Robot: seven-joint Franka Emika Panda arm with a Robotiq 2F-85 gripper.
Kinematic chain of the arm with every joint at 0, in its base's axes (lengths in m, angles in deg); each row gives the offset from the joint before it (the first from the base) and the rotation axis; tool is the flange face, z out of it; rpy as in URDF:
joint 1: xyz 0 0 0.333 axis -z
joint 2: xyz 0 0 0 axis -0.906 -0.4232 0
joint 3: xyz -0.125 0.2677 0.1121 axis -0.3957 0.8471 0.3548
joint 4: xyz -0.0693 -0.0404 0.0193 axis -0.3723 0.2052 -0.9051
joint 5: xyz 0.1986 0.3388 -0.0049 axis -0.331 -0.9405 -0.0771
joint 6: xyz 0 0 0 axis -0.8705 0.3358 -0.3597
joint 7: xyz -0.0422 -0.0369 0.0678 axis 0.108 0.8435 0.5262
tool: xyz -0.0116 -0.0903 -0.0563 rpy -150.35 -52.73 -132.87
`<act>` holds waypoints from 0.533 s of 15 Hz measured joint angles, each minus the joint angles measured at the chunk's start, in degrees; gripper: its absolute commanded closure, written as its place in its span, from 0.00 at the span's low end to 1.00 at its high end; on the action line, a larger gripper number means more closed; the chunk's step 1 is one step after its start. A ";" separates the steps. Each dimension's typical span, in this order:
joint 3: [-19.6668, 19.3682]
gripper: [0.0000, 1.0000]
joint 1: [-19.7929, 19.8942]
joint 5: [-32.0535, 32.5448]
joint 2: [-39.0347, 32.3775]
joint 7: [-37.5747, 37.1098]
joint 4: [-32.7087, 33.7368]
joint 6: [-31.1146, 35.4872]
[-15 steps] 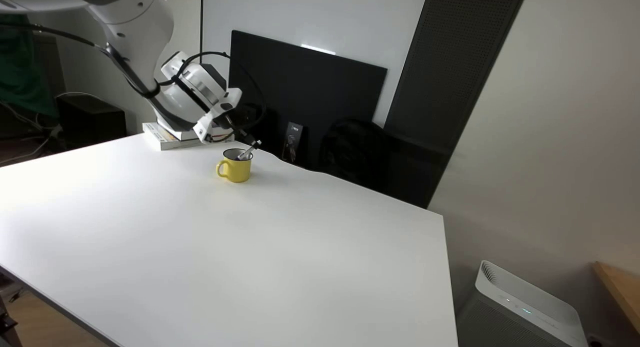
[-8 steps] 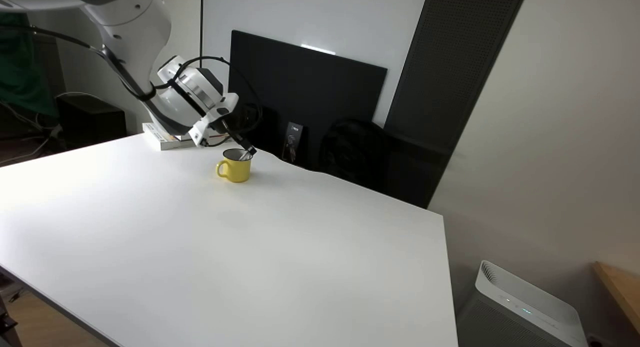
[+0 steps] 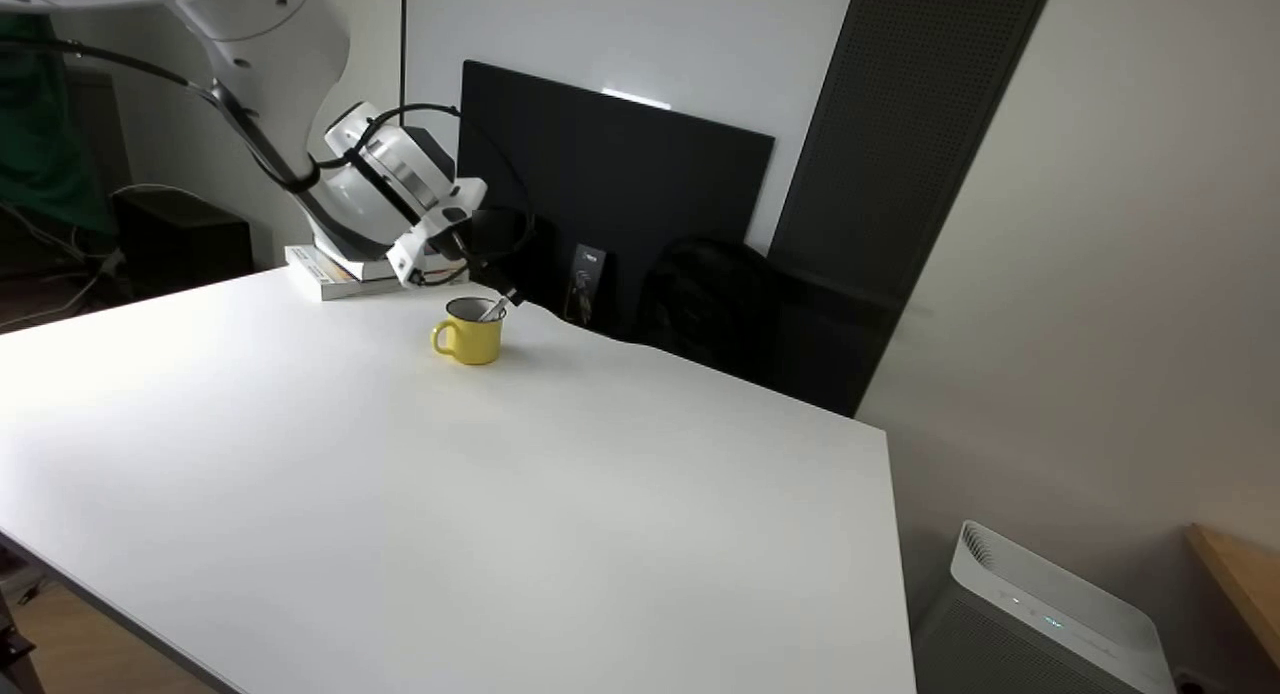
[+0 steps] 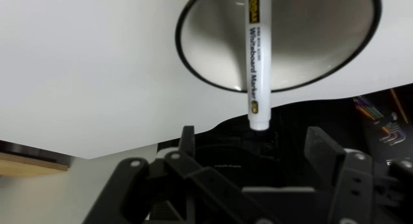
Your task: Put the blue marker inside the yellow mug
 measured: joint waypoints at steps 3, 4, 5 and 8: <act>1.66 0.00 1.99 -1.37 2.58 1.37 -0.03 -2.33; 2.76 0.00 3.07 -2.54 3.74 2.86 -0.09 -3.40; 4.01 0.00 4.27 -4.05 4.97 4.96 -0.17 -4.55; 7.97 0.00 8.22 -10.51 9.06 13.60 -0.65 -9.02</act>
